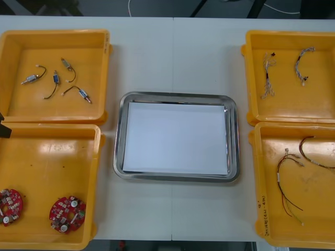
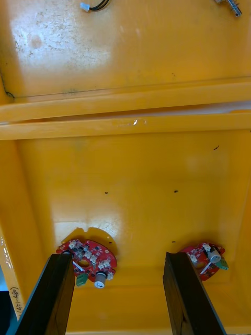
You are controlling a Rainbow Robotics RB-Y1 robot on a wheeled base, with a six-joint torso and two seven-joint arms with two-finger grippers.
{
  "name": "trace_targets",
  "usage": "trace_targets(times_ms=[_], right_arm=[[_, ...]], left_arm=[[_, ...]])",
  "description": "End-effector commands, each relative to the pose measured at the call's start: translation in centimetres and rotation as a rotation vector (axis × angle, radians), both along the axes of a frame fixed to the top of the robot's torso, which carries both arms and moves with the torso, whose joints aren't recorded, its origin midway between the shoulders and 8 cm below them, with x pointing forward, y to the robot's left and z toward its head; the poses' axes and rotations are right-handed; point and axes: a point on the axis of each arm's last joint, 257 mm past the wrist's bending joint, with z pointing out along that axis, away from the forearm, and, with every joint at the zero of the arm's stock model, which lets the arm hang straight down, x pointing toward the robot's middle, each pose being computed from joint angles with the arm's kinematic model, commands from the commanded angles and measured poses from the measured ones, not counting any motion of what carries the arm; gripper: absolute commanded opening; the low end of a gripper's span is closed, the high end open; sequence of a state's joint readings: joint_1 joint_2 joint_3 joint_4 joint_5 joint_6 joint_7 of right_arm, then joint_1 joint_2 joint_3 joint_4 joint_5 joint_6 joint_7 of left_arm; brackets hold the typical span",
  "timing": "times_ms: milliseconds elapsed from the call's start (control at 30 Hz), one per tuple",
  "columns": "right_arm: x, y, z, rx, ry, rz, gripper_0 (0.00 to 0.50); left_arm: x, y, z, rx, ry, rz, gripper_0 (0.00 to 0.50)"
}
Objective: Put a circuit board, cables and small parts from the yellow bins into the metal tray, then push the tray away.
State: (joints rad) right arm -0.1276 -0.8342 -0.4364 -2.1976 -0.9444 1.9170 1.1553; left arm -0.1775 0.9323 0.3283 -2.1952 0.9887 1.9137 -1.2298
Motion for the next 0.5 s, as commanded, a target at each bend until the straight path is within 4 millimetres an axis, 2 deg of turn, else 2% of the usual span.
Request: trace_targets(times_ms=[33,500], right_arm=[[-0.29,-0.46,0.22,0.012,-0.009,-0.017,0.500],[-0.29,-0.46,0.22,0.012,-0.009,-0.017,0.500]], left_arm=[[-0.25,0.33,0.51,0.040,-0.018,-0.059,0.500],[-0.25,0.33,0.51,0.040,-0.018,-0.059,0.500]])
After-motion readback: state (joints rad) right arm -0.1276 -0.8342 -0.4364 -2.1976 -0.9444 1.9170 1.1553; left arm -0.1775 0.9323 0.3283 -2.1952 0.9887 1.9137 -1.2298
